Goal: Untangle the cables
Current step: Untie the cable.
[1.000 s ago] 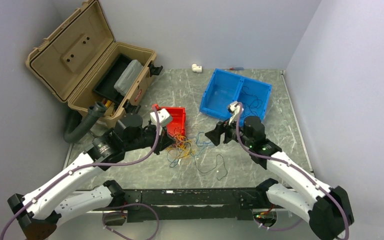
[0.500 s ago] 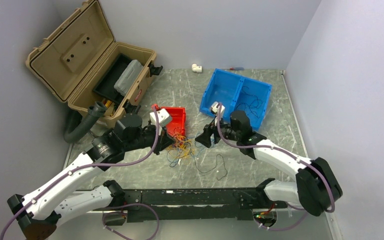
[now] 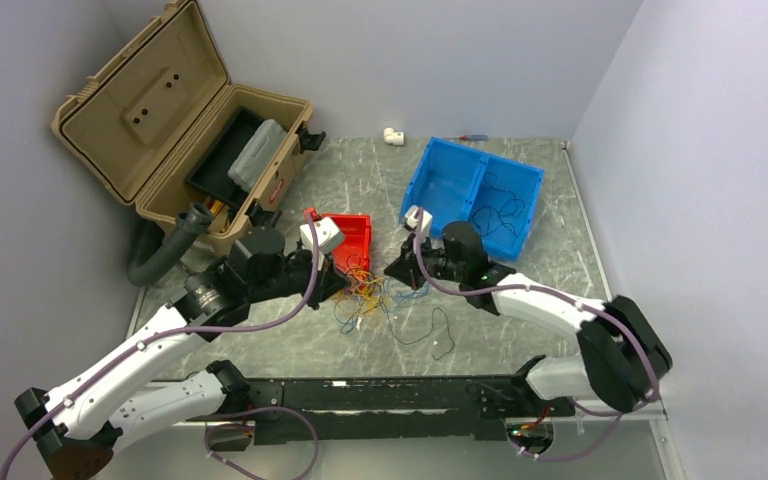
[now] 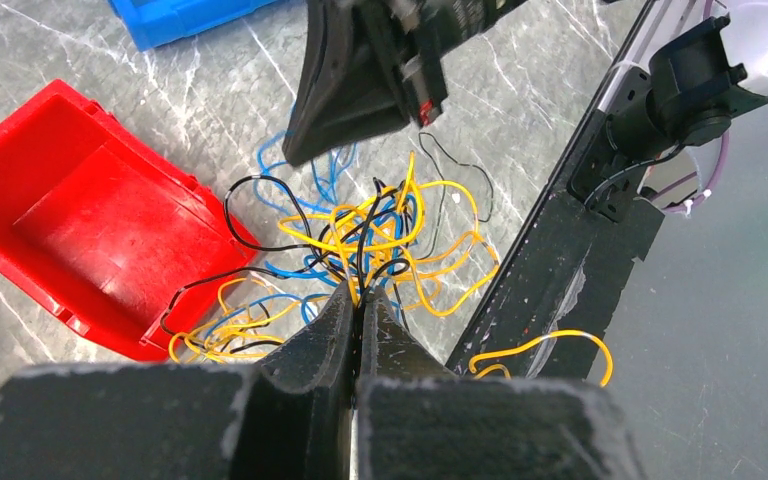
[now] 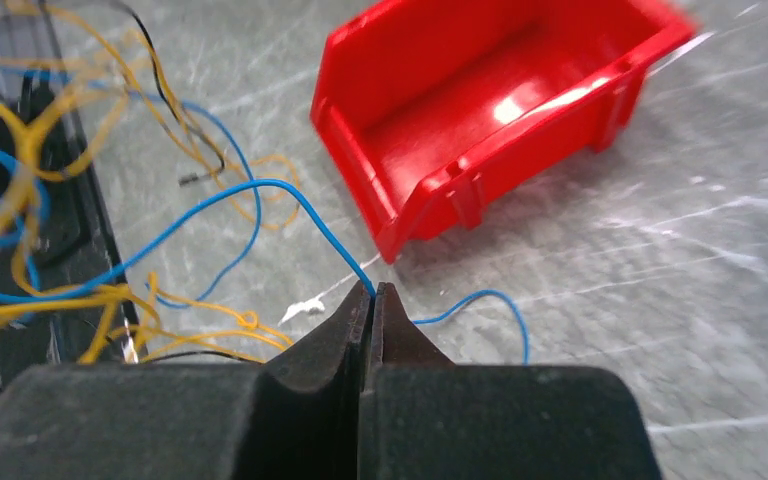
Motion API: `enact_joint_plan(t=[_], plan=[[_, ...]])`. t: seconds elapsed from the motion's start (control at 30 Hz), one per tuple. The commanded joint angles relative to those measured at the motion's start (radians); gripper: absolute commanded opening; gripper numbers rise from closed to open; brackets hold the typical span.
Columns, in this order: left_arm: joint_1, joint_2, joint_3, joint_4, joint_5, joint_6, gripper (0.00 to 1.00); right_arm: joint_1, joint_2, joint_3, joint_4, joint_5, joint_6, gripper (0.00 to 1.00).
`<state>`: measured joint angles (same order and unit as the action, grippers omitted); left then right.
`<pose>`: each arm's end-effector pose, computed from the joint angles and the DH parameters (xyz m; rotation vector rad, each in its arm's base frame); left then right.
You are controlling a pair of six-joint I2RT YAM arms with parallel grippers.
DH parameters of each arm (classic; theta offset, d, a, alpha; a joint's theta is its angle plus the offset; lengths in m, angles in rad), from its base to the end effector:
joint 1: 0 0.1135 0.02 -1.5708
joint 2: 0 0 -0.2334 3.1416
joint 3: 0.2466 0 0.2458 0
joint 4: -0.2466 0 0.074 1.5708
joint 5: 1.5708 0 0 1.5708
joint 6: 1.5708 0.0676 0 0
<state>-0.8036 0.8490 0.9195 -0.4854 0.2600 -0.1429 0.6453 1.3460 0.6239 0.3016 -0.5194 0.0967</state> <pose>0.1449 -0.1754 0.3092 0.8383 1.9005 -0.8561 0.2256 0.2118 0.1743 -0.8910 1.8689 0.9848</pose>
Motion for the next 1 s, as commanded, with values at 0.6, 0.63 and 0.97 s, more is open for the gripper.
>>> enact_joint_plan(t=[0.6,0.63,0.97], plan=[[-0.034,0.066,-0.305,0.206,-0.074,-0.226,0.00,-0.053,-0.368,0.706,-0.568,0.733,0.041,0.00],[-0.035,0.067,-0.307,0.208,-0.077,-0.229,0.00,-0.053,-0.359,0.730,-0.582,0.741,0.039,0.00],[-0.050,-0.053,-0.369,0.251,-0.116,-0.256,0.00,-0.067,-0.272,0.831,-0.596,0.822,0.015,0.00]])
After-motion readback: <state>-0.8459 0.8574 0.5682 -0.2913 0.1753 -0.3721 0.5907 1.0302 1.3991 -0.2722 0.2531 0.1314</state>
